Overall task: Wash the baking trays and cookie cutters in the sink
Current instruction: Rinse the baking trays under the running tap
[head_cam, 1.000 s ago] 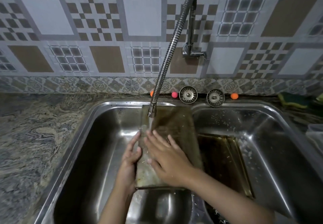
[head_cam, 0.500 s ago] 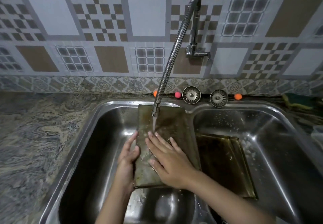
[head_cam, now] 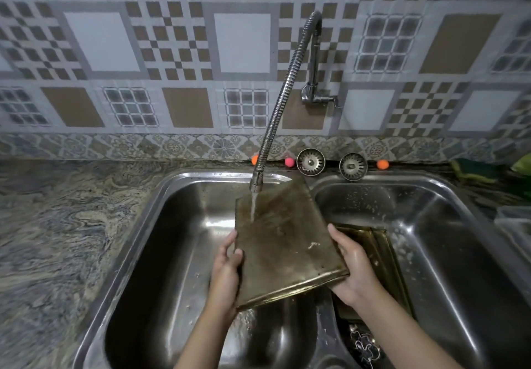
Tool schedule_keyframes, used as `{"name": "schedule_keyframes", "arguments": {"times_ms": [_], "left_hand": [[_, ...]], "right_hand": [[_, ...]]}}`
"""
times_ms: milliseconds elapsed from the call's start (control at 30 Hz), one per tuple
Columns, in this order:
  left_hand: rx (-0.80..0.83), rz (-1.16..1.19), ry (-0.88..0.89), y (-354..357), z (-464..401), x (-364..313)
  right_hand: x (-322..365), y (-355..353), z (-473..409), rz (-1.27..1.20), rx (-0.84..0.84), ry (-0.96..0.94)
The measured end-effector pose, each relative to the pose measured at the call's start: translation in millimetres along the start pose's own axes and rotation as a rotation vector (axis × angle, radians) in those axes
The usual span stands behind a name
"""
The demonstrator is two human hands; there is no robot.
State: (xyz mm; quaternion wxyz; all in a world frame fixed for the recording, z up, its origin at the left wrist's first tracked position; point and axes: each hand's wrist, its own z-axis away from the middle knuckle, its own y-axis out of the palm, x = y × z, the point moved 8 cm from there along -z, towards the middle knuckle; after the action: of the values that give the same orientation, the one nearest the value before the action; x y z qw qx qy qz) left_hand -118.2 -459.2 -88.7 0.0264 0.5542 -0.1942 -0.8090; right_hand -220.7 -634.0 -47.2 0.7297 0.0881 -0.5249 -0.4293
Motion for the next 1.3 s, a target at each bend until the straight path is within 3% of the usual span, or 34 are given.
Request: {"name": "schedule_keyframes", "arguments": {"times_ms": [133,233,367,533,667,767,867,1067,1200,1300], "left_hand": [[0.103,-0.234,-0.005,33.6,5.3,7.1],[0.252,-0.281,-0.022,71.4,8.5,2.0],[0.404,-0.574,0.130,111.1,3.8,3.5],[0.546,-1.004,0.218,132.7,11.2,49.0],[0.519,-1.227,0.201,139.0,17.9,82.5],[0.400,-1.300,0.253,141.3,22.7,95.2],[0.310,-1.312,0.372,143.8,23.7,94.9],[0.266,-1.316,0.410,145.8,19.7,96.5],[0.229,-1.329,0.426,143.3,17.0,98.8],[0.210,-1.327,0.437,142.5,16.2,99.1]], "right_hand": [[41.7,-0.5,21.8,0.127,-0.010,-0.165],[84.3,0.3,48.6,0.255,-0.038,-0.308],[136.9,-6.3,87.6,0.415,-0.136,-0.470],[141.7,-31.7,92.9,0.807,-0.325,-0.474],[109.8,-60.3,68.2,1.011,-0.442,-0.370],[71.8,-89.4,37.5,1.077,-0.478,-0.292],[34.6,-111.5,4.6,1.082,-0.440,-0.256],[-21.1,-134.5,-50.0,1.229,-0.336,-0.273],[-59.1,-170.7,-88.5,1.132,-0.462,-0.081],[-75.9,-174.2,-102.5,1.101,-0.411,-0.074]]}}
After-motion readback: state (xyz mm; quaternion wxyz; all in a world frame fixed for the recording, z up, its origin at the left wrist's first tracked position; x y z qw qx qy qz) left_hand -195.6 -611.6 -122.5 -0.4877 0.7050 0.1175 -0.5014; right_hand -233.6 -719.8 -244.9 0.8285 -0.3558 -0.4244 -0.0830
